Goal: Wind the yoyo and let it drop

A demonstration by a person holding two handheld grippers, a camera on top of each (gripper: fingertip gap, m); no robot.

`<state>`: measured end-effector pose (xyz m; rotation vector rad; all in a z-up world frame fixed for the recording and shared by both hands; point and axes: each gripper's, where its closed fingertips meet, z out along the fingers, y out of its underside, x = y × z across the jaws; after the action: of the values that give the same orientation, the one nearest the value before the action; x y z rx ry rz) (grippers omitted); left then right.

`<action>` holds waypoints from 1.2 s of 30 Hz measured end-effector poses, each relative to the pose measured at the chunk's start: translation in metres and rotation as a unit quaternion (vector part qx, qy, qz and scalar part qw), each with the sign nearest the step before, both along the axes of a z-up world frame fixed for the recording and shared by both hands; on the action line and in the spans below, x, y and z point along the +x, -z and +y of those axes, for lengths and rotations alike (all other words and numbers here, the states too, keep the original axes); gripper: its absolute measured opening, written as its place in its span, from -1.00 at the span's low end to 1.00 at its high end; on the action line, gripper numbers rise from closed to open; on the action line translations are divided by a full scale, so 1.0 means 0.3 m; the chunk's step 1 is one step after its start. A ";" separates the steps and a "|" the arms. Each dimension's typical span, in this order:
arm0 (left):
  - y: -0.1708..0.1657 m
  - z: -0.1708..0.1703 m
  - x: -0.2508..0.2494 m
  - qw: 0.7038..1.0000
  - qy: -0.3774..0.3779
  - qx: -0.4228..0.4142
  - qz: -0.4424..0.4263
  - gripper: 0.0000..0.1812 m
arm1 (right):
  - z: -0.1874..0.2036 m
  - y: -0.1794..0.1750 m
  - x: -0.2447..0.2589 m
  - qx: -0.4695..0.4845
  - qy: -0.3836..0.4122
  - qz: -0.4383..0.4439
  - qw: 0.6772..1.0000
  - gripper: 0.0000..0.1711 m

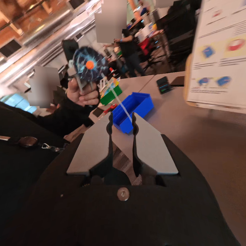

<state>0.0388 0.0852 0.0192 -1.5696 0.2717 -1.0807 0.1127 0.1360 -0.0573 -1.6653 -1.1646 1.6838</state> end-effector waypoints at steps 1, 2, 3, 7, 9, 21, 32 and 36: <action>-0.007 0.006 -0.005 1.000 -0.008 0.002 -0.005 -1.00 | -0.035 0.015 -0.063 0.012 -0.015 -0.010 1.000 -0.72; -0.014 0.007 -0.007 1.000 -0.010 0.003 -0.010 -1.00 | -0.049 0.031 -0.116 0.023 -0.014 -0.020 0.999 -0.71; -0.016 0.009 -0.009 1.000 -0.015 0.003 -0.011 -1.00 | -0.068 0.026 -0.160 0.027 -0.021 -0.016 0.999 -0.69; -0.028 -0.003 -0.011 1.000 -0.022 0.008 -0.009 -1.00 | -0.120 0.012 -0.273 0.041 -0.052 -0.006 0.998 -0.70; -0.031 -0.006 -0.023 0.999 -0.031 0.007 -0.009 -1.00 | -0.133 0.031 -0.303 0.050 -0.057 -0.020 0.997 -0.73; -0.105 -0.008 -0.093 0.997 -0.071 0.033 -0.003 -1.00 | -0.216 0.037 -0.336 0.038 -0.088 -0.013 0.995 -1.00; 0.059 0.077 -0.206 0.966 -0.184 0.007 0.184 -1.00 | -0.349 -0.002 -0.268 0.052 -0.158 -0.038 0.985 -1.00; 0.199 0.065 -0.186 0.944 -0.156 -0.012 0.291 -1.00 | -0.340 -0.101 -0.207 0.122 -0.156 -0.060 0.978 -1.00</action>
<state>-0.0169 0.1047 -0.0404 -1.8562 0.3889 -0.3585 0.0505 0.0341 -0.0271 -1.5073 -1.6919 1.5527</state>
